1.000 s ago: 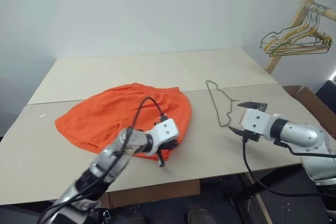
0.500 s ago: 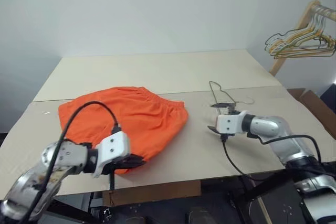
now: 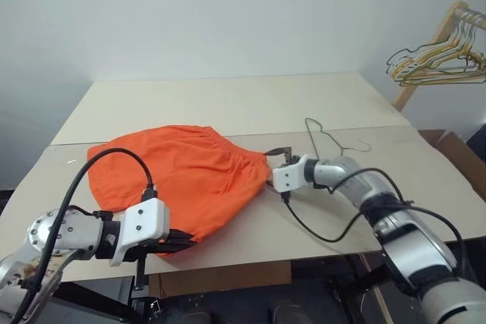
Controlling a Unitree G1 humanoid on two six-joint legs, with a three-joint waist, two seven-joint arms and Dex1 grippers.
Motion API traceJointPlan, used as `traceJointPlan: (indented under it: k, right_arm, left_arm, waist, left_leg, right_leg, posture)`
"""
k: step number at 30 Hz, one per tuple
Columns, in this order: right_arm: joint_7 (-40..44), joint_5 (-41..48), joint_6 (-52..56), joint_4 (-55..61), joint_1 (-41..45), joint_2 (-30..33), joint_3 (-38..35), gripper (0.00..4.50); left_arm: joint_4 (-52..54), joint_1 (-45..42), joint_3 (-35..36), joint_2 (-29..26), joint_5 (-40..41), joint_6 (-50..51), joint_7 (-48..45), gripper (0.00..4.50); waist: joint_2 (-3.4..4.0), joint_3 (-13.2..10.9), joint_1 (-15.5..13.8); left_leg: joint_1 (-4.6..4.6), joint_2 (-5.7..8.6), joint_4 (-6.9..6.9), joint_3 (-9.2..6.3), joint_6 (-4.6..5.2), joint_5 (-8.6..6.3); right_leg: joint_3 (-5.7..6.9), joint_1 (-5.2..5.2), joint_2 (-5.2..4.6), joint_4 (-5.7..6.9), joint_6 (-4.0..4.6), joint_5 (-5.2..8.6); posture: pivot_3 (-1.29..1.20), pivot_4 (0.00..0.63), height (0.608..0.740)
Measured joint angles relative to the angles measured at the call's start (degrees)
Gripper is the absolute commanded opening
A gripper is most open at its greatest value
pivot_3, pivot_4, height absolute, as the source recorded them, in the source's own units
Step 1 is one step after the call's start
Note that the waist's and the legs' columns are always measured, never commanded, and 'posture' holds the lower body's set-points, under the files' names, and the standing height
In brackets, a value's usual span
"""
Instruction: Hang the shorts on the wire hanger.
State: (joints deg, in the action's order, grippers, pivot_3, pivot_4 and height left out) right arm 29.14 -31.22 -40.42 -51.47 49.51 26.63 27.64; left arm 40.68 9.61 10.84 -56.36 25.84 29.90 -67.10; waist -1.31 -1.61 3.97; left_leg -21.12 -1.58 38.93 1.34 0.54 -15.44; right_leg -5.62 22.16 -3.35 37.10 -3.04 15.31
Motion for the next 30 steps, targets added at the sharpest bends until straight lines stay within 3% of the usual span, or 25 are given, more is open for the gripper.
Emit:
traceJointPlan:
  k: [6,18,20,24,30]
  right_arm:
    - [-7.51,-5.27,-3.09,-11.38,5.56,-2.52,3.62,4.5]
    - [-11.13,-8.96,-6.3,-18.44,7.09,-4.67,6.28,0.5]
    - [-11.26,-9.29,-6.04,-18.88,7.79,-5.02,6.56,0.02]
    - [-12.94,-10.49,-3.78,-19.7,8.43,-5.14,7.08,0.02]
    - [-15.67,-11.92,5.52,-21.04,10.19,-4.82,7.44,0.02]
  left_arm:
    - [-0.03,0.39,0.62,-1.33,0.31,-1.14,-0.72,0.05]
    - [-0.3,1.73,1.41,-1.63,0.17,-2.1,-0.59,0.0]
    - [-0.6,1.73,1.41,-1.64,0.01,-2.45,-0.53,0.0]
    - [-3.56,-0.08,-0.72,-1.6,-2.68,-4.35,0.82,0.0]
    - [-12.68,-12.03,-10.07,1.99,-9.77,-6.25,5.6,0.0]
  waist:
    - [0.0,0.0,-0.02]
    - [0.02,-0.01,0.0]
    - [0.03,-0.02,0.01]
    - [0.05,-0.03,-0.15]
    - [0.07,-0.04,-0.38]
  left_leg:
    - [0.0,0.0,-0.02,-0.11,-0.01,0.0]
    - [0.01,-0.01,-0.05,-0.46,-0.02,0.01]
    - [0.02,-0.01,-0.06,-0.47,-0.03,0.01]
    - [0.03,0.01,-0.06,-0.5,-0.05,0.03]
    - [0.0,0.07,-0.08,-0.51,-0.22,0.13]
  right_leg:
    - [0.04,0.0,0.01,0.01,0.03,0.01]
    - [0.07,0.02,0.05,0.06,0.05,0.01]
    - [0.07,0.02,0.06,0.06,0.06,0.01]
    - [0.11,-0.01,0.05,0.08,0.07,0.02]
    - [0.14,0.02,0.04,0.09,0.1,-0.01]
  posture:
    - [0.08,0.0,0.74]
    - [0.09,0.0,0.74]
    - [0.09,0.0,0.74]
    - [0.08,0.0,0.74]
    - [0.03,0.0,0.74]
